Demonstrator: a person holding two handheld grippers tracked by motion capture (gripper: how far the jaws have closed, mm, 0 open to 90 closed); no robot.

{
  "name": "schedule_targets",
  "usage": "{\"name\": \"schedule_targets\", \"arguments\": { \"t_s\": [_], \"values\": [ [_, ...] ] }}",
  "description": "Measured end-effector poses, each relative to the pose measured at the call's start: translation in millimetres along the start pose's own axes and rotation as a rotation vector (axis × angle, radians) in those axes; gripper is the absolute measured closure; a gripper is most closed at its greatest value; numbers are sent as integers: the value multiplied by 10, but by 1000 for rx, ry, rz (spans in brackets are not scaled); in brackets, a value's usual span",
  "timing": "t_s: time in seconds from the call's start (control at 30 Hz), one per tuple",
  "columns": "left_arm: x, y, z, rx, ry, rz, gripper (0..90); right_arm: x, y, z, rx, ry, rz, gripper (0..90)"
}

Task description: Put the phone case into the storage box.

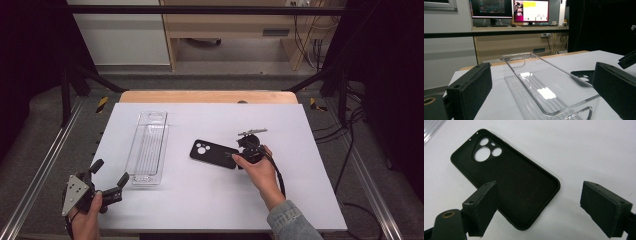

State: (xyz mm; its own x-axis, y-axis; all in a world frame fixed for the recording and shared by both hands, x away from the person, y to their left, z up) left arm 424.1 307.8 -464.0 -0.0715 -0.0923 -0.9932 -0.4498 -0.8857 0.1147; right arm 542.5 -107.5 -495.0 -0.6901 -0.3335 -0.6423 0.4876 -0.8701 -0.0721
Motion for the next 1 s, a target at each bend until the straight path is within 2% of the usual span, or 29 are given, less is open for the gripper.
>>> {"name": "schedule_targets", "arguments": {
  "t_s": [0.2,0.53,0.73,1.0],
  "values": [
    [3,3,-4,2,-1,0,21,21,15,-46,10,-21,-10,203],
    [0,1,-1,2,-1,0,20,98,35,-154,22,-34,-40,407],
    [1,3,-3,4,-1,0,20,122,21,-191,18,-38,-57,464],
    [0,7,-3,5,-3,-2,21,134,29,-209,17,-40,-89,498]
  ]
}}
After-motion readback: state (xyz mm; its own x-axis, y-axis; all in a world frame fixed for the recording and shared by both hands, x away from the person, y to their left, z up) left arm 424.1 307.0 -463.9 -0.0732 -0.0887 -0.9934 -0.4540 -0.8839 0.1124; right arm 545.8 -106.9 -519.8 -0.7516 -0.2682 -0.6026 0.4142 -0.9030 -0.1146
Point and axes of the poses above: each handheld gripper's, and its own axes: z roughly backward along the jaws, x roughly out of its underside, y roughly to its right, the point moved 5 cm from there along -z, roughly forward along the jaws, and after that the axes turned 8 degrees about z, right-handed, at the moved point
